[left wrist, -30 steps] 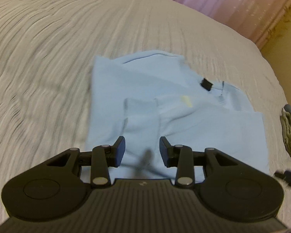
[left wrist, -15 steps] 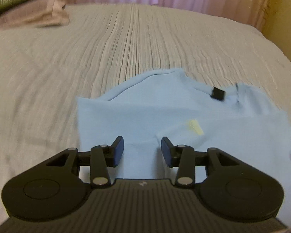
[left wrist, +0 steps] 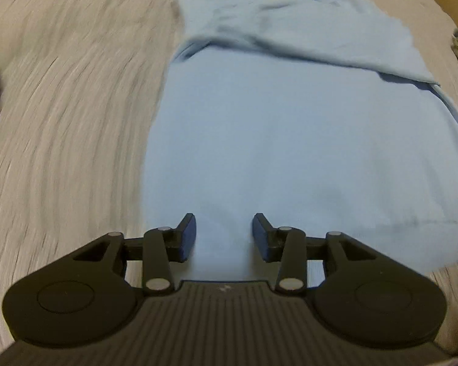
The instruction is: Fold clothes
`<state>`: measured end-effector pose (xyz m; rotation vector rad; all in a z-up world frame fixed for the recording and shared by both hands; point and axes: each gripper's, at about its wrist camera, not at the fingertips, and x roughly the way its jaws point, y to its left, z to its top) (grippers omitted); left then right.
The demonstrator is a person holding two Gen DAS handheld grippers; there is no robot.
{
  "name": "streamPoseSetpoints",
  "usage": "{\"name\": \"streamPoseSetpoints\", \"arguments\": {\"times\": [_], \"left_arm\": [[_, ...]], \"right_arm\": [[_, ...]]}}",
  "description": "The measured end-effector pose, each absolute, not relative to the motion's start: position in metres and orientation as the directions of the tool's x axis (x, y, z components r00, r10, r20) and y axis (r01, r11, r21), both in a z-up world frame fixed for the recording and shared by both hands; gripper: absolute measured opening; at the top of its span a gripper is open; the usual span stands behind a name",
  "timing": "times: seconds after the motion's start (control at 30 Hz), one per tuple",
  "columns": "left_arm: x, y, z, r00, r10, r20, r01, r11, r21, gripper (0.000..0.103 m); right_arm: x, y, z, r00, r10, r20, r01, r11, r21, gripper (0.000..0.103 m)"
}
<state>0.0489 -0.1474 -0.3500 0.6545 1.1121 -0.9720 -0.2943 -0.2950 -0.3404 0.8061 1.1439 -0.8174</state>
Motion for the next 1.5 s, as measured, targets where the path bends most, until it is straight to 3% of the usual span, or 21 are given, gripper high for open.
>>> {"name": "streamPoseSetpoints", "arguments": {"times": [0.1, 0.37, 0.43, 0.47, 0.63, 0.8, 0.97, 1.17, 1.5], "left_arm": [[0.050, -0.123, -0.342, 0.103, -0.203, -0.974, 0.875, 0.484, -0.009, 0.034], [0.047, -0.078, -0.242, 0.129, -0.308, -0.943, 0.894, 0.448, -0.023, 0.039], [0.046, -0.073, -0.213, 0.158, -0.345, -0.925, 0.908, 0.420, -0.001, 0.045], [0.047, -0.071, -0.199, 0.172, -0.362, -0.916, 0.913, 0.407, 0.010, 0.047], [0.047, -0.058, -0.141, 0.241, -0.448, -0.861, 0.929, 0.362, 0.071, 0.063], [0.044, -0.039, -0.108, 0.250, -0.476, -0.843, 0.928, 0.367, 0.067, 0.064], [0.033, -0.031, -0.093, 0.243, -0.499, -0.832, 0.933, 0.355, 0.060, 0.080], [0.016, -0.028, -0.088, 0.228, -0.486, -0.844, 0.942, 0.329, 0.065, 0.081], [0.000, -0.031, -0.091, 0.228, -0.476, -0.850, 0.950, 0.299, 0.087, 0.081]], "right_arm": [[-0.285, -0.279, -0.316, 0.256, -0.160, -0.954, 0.905, 0.385, 0.178, 0.084], [-0.269, -0.218, -0.212, 0.364, -0.274, -0.890, 0.908, 0.318, 0.273, 0.084], [-0.270, -0.204, -0.186, 0.381, -0.301, -0.874, 0.906, 0.311, 0.288, 0.089], [-0.273, -0.193, -0.172, 0.381, -0.326, -0.865, 0.907, 0.313, 0.282, 0.103], [-0.275, -0.153, -0.128, 0.349, -0.399, -0.848, 0.918, 0.326, 0.224, 0.103], [-0.270, -0.136, -0.108, 0.293, -0.426, -0.856, 0.933, 0.324, 0.158, 0.103], [-0.263, -0.128, -0.101, 0.233, -0.463, -0.855, 0.938, 0.340, 0.072, 0.103], [-0.252, -0.125, -0.102, 0.193, -0.467, -0.863, 0.922, 0.387, -0.003, 0.103], [-0.253, -0.128, -0.106, 0.215, -0.414, -0.885, 0.920, 0.389, 0.042, 0.103]]}}
